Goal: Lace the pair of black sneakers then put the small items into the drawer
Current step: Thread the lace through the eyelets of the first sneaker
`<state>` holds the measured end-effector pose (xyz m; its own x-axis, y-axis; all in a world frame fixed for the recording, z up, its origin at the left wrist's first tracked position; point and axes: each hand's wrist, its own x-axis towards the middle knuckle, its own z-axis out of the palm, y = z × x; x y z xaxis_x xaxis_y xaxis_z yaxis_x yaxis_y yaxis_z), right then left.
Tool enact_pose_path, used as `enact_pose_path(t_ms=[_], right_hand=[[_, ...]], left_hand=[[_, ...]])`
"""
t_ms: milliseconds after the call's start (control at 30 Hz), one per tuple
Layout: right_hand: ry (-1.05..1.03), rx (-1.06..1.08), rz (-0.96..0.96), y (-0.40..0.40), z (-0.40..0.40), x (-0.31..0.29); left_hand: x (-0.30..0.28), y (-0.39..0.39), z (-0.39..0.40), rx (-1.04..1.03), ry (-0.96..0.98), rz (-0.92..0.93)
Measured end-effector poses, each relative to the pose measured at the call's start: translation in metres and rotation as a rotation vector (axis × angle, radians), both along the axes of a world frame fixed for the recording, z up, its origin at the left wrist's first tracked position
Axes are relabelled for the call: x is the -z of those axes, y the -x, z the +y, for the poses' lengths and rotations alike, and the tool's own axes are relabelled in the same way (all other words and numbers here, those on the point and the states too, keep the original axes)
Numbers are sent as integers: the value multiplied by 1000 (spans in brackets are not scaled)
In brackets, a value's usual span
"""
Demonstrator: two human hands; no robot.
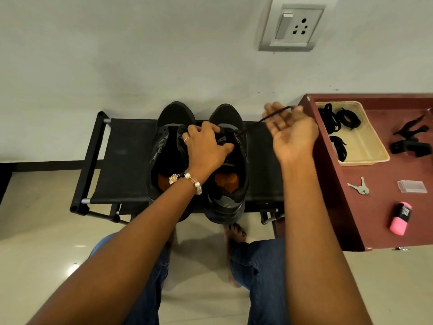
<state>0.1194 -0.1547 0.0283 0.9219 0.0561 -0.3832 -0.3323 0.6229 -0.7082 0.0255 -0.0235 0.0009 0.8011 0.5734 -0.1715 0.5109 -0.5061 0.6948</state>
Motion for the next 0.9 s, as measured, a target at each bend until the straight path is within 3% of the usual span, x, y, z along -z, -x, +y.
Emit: enact_pose_path(t_ms=[33,100,167,267,300,367,500,567,700,767,833,900], right_hand=[[-118,63,-59,-1,-6,-4],[45,116,-230,-1,-12,-7],[511,19,-444,1,-8,-2],[1270,-431,-686,2,4,22],[1429,-579,-693,4,7,29],[1543,-730,-653,8,12,33],[1388,-657,-525,6,8,33],[1148,-508,-423,2,8,33],[143,-237,-321,0,-3,10],[-214,-200,-345,2,-11,-4],[-105,-177,-359,1,-10,-3],[475,-214,-464,-1,-4,10]], left_hand=[[-1,2,0,-2,-35,1],[-2,5,-2,19,-94,24],[-2,7,-6,67,-163,73],[2,10,-12,105,-272,112],[3,11,-14,100,-293,111],[6,10,-14,83,-294,106],[9,8,-14,60,-237,108],[11,7,-15,59,-219,114],[16,3,-12,43,-60,120],[18,1,-11,37,-12,111],[17,1,-10,23,16,99],[17,0,-10,8,52,91]])
